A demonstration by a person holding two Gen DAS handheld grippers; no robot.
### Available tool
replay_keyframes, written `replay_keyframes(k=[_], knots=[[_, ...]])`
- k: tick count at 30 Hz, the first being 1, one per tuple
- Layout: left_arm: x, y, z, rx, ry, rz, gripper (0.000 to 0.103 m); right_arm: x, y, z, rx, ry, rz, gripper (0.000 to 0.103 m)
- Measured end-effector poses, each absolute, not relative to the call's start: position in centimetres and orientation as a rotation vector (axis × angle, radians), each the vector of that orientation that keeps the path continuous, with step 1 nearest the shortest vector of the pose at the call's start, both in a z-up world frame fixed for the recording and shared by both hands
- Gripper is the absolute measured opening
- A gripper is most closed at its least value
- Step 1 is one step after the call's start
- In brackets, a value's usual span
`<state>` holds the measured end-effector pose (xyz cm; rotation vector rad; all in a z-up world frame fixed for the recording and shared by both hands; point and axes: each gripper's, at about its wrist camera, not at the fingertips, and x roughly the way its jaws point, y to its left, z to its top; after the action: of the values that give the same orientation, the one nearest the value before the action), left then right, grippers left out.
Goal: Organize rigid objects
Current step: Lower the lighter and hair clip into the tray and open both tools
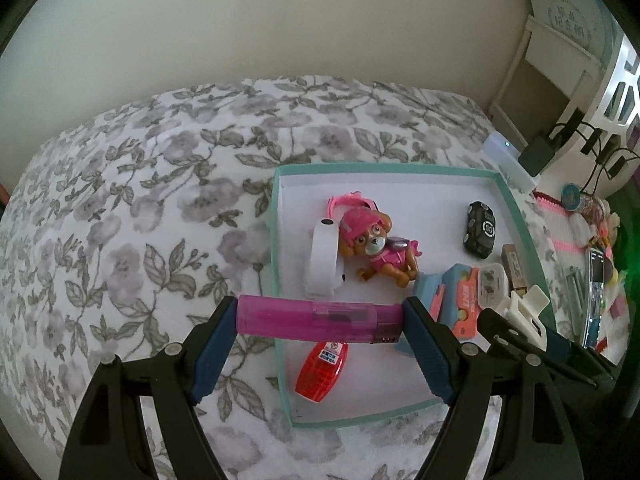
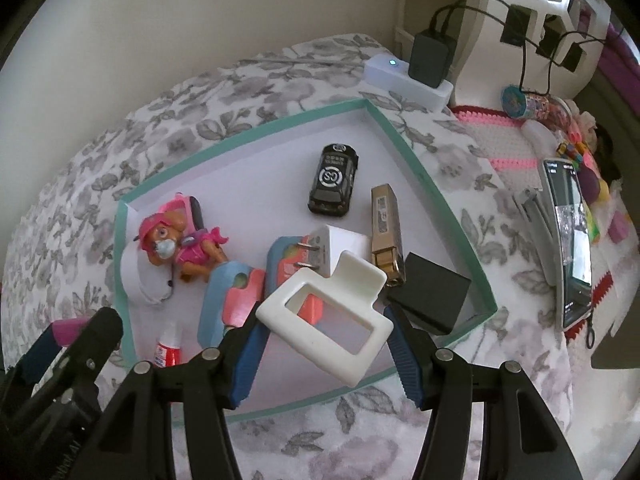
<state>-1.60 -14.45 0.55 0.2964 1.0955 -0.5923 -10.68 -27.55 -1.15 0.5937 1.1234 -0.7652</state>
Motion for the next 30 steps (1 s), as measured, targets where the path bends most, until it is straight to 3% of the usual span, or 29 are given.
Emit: replay_keyframes(k=[22, 30], knots=[[-1.24, -14.39, -0.11, 0.253, 1.145, -0.634, 0.083, -10.67, -27.62, -1.4, 0.59, 1.141, -0.78, 0.062], [-1.13, -14.09, 0.21, 0.236, 1.136, -0.616, 0.088, -10.65, -27.62, -1.24, 0.588, 1.137, -0.78, 0.062]])
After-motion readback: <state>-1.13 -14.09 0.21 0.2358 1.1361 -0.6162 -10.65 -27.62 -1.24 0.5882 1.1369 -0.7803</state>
